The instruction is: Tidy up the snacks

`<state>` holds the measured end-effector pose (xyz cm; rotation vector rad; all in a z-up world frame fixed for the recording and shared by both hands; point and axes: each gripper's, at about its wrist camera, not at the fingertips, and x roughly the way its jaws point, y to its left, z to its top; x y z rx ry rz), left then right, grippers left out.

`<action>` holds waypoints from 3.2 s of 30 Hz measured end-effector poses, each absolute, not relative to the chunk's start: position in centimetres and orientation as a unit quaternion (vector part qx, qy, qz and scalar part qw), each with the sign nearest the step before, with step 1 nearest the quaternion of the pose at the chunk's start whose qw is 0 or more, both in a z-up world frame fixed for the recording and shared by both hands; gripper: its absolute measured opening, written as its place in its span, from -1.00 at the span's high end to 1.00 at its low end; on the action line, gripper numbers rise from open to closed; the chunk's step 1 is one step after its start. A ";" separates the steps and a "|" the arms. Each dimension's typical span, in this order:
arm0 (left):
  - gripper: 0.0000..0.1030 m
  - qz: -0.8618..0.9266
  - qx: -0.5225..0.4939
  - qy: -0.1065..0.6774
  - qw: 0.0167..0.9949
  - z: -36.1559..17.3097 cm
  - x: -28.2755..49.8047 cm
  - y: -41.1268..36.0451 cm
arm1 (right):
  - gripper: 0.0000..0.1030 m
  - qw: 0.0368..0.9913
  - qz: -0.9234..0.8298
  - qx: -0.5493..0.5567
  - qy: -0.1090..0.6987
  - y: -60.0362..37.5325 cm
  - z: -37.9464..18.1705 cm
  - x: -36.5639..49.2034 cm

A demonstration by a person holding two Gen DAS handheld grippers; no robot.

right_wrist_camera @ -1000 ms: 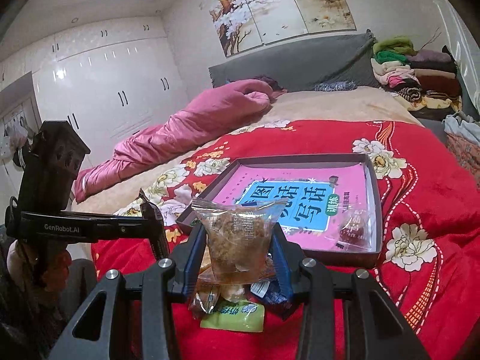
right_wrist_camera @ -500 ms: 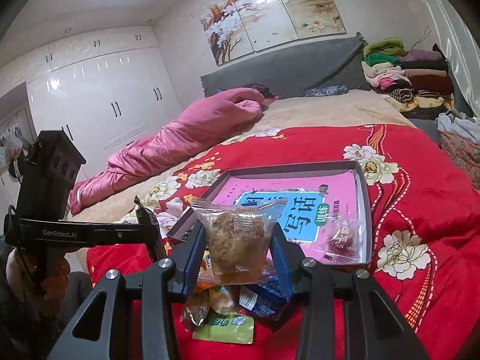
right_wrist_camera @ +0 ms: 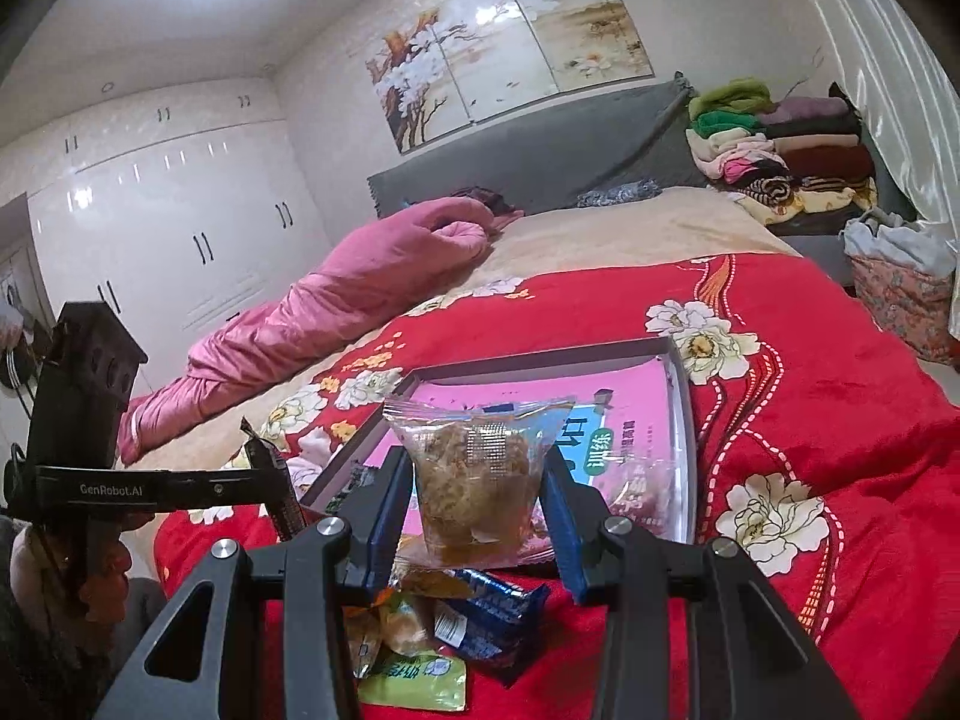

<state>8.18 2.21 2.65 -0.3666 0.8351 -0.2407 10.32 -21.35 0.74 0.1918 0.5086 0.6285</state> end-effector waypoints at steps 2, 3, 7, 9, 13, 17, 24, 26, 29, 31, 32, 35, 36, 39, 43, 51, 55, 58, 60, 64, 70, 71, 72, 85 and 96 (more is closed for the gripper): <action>0.41 -0.114 -0.178 0.402 0.891 2.6 8.4 2.2 | 0.16 0.916 0.302 0.094 0.246 -21.4 0.7 10.5; 0.41 -0.114 -0.179 0.402 0.891 2.6 8.6 2.3 | 0.16 0.916 0.302 0.095 0.247 -21.4 0.7 10.7; 0.41 -0.111 -0.182 0.400 0.892 2.5 9.1 2.4 | 0.16 0.916 0.301 0.100 0.247 -21.5 0.8 11.1; 0.41 -0.110 -0.184 0.399 0.892 2.5 9.5 2.4 | 0.16 0.915 0.302 0.103 0.247 -21.5 0.8 11.4; 0.41 -0.108 -0.186 0.397 0.892 2.5 10.0 2.4 | 0.16 0.916 0.300 0.104 0.247 -21.5 0.8 11.7; 0.41 -0.106 -0.189 0.397 0.892 2.4 10.7 2.4 | 0.16 0.917 0.296 0.103 0.245 -21.5 0.7 11.9; 0.41 -0.098 -0.188 0.398 0.892 1.9 11.8 2.4 | 0.16 0.920 0.291 0.098 0.244 -21.5 0.6 12.6; 0.41 -0.096 -0.188 0.399 0.892 1.7 12.1 2.4 | 0.16 0.921 0.289 0.097 0.244 -21.5 0.6 12.9; 0.41 -0.091 -0.187 0.400 0.893 1.4 12.5 2.5 | 0.16 0.920 0.289 0.096 0.246 -21.4 0.5 13.4; 0.41 -0.088 -0.187 0.400 0.893 1.2 12.7 2.6 | 0.16 0.920 0.289 0.095 0.247 -21.3 0.4 13.5; 0.41 -0.087 -0.187 0.401 0.893 1.1 12.9 2.6 | 0.16 0.920 0.289 0.093 0.248 -21.2 0.3 13.6; 0.41 -0.084 -0.190 0.402 0.892 0.8 13.1 2.5 | 0.16 0.919 0.289 0.089 0.252 -20.8 0.1 14.0; 0.41 -0.083 -0.189 0.402 0.892 0.7 13.2 2.5 | 0.16 0.919 0.289 0.087 0.253 -20.7 0.0 14.2; 0.41 -0.081 -0.188 0.404 0.892 0.5 13.6 2.4 | 0.16 0.918 0.292 0.085 0.253 -20.5 -0.1 14.4; 0.41 -0.078 -0.182 0.406 0.892 0.2 14.0 2.2 | 0.16 0.917 0.292 0.083 0.257 -20.4 -0.5 14.7; 0.41 -0.073 -0.172 0.408 0.894 -0.3 14.9 1.7 | 0.16 0.915 0.289 0.092 0.267 -20.5 -0.8 15.4; 0.41 -0.070 -0.170 0.412 0.892 -0.6 15.2 1.5 | 0.16 0.914 0.288 0.088 0.272 -20.3 -1.0 15.7; 0.41 -0.068 -0.167 0.415 0.892 -0.8 15.3 1.4 | 0.16 0.913 0.287 0.089 0.277 -20.2 -1.2 16.0; 0.41 -0.066 -0.166 0.417 0.891 -1.0 15.4 1.4 | 0.16 0.912 0.286 0.089 0.281 -20.2 -1.3 16.1; 0.41 -0.062 -0.162 0.421 0.890 -1.3 15.7 1.2 | 0.16 0.910 0.284 0.091 0.288 -20.2 -1.6 16.3; 0.41 -0.059 -0.156 0.432 0.887 -1.8 15.9 1.0 | 0.16 0.905 0.284 0.092 0.302 -20.0 -2.2 16.7; 0.41 -0.058 -0.155 0.434 0.886 -1.9 16.0 1.0 | 0.16 0.905 0.284 0.091 0.304 -19.9 -2.2 16.7; 0.41 -0.058 -0.154 0.437 0.884 -2.0 16.0 1.0 | 0.16 0.904 0.285 0.089 0.306 -19.8 -2.3 16.7; 0.41 -0.059 -0.150 0.452 0.877 -2.8 16.3 0.8 | 0.16 0.896 0.278 0.083 0.336 -19.4 -3.3 17.4; 0.41 -0.056 -0.150 0.458 0.874 -3.3 16.4 0.9 | 0.16 0.887 0.281 0.064 0.362 -18.3 -4.5 17.8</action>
